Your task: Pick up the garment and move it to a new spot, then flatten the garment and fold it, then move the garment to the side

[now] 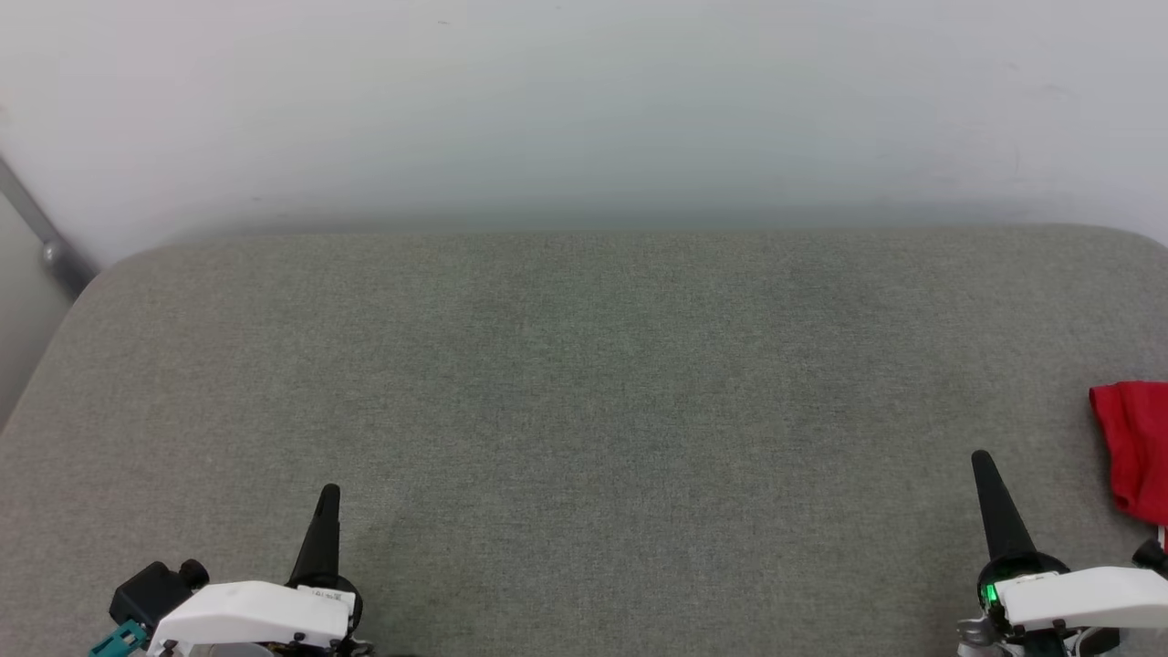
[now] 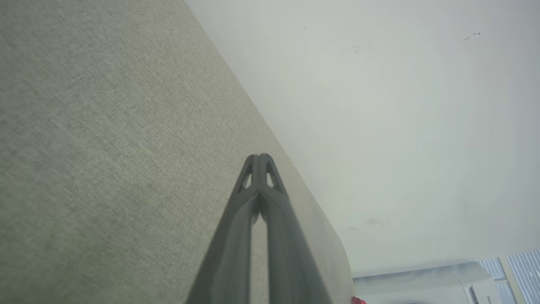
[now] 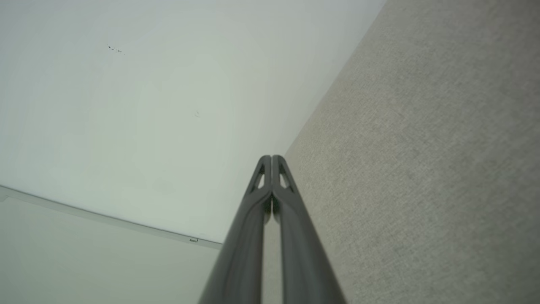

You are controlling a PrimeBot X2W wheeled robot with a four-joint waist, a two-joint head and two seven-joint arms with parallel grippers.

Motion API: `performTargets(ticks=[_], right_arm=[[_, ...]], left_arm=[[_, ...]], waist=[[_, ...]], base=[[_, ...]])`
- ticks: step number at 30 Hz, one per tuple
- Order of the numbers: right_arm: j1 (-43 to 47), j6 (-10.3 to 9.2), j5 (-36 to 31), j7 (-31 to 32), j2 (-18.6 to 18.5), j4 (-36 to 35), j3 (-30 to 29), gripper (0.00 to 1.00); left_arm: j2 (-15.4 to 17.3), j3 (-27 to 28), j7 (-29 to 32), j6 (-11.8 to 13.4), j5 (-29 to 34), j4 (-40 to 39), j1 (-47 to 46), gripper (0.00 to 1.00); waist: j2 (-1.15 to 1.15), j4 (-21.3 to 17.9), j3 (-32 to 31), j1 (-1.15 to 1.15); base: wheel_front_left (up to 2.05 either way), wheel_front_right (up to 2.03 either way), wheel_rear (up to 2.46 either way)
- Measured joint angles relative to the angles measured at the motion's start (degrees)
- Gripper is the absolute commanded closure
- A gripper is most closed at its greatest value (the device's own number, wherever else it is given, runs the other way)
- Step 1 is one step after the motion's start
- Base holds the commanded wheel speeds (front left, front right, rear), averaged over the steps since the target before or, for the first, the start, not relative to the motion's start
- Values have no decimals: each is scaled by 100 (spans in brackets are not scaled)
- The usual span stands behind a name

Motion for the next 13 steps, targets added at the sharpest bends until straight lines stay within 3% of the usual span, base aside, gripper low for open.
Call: performTargets(ticks=[13], right_arm=[[-164, 0, 697, 186, -2, 113, -36, 100]], left_arm=[[0, 110, 197, -89, -780, 63, -149, 100]], waist=[[0, -13, 10, 0]], base=[[0, 0, 0]])
